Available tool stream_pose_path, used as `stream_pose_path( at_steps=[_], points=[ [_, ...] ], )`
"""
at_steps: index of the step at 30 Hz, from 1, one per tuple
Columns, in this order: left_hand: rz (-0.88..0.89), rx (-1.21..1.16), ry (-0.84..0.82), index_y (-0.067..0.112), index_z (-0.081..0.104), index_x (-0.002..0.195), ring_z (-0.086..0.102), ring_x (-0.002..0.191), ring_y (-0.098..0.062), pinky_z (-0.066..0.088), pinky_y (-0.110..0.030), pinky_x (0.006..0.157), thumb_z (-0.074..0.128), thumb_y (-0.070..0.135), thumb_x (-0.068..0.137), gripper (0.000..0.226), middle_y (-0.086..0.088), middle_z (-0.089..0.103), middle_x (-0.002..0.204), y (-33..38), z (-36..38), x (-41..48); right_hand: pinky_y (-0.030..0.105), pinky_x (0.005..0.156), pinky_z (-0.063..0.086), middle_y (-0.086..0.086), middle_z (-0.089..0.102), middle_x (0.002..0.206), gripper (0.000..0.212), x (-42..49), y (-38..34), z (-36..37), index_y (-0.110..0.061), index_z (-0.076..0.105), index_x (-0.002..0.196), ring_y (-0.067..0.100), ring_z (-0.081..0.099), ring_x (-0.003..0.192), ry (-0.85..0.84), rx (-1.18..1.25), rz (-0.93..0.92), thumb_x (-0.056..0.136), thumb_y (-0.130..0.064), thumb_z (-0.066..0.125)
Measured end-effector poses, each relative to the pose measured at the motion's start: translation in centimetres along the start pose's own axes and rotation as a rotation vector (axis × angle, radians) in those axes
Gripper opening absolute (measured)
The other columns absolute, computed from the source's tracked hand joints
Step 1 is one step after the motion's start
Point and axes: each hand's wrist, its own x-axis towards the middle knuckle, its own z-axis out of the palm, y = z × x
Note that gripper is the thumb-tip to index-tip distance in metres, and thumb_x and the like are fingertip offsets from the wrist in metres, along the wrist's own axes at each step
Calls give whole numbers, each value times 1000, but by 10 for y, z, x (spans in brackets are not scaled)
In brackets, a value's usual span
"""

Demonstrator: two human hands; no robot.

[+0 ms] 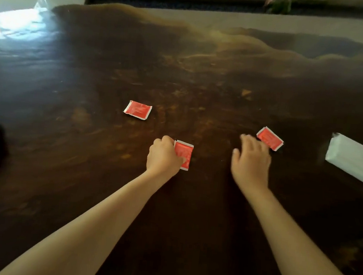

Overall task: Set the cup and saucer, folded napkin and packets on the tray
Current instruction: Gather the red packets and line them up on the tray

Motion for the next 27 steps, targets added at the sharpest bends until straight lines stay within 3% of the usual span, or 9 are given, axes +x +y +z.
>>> stream_pose_path(
  at_steps=[4,8,11,14,17,22,27],
  points=[
    [58,-52,13,18,46,119,50,112,-20,47,-32,89,68,18,82,43,-4,47,124,-5,1,-3,47,114,22,15,27,152,57,28,23,0,-6,24,144,31,21,140,-126,-143,209,96,-31,41],
    [155,-129,75,21,44,118,49,110,-15,47,-30,88,65,17,84,40,0,51,118,-10,3,-14,45,105,37,15,56,129,37,15,3,8,-5,52,126,32,47,121,28,-158,-27,93,-20,47],
    [164,-260,61,23,45,117,57,98,-10,50,-26,78,61,14,87,36,5,56,108,-15,-9,-17,39,92,43,10,62,115,27,-5,-26,14,-9,60,115,28,53,107,63,-35,-221,91,-13,50],
    [74,-485,4,22,52,110,67,81,-13,58,-25,66,60,10,88,26,0,62,104,-30,-32,-16,36,95,41,9,55,123,39,-11,-45,17,-11,52,126,27,48,114,34,93,-243,88,-11,57],
    [0,-532,-5,20,54,114,69,75,-14,59,-30,68,61,9,87,31,-1,64,105,-51,-55,-18,43,101,35,9,45,136,55,-2,-47,12,-13,42,135,30,37,125,-33,76,-58,85,-20,64],
    [-79,-600,17,22,46,126,67,81,-14,54,-24,59,66,11,83,49,5,62,108,-74,-78,-30,41,98,34,7,51,127,44,-12,-63,9,-15,52,122,28,38,121,-115,117,-22,82,-30,67],
    [-190,-812,-54,14,50,123,66,91,-16,59,-35,75,60,6,87,38,0,63,107,-93,-86,-49,21,85,41,-5,51,114,35,-54,-103,16,-24,48,108,8,48,106,-198,446,-160,81,-16,69]
  ],
)
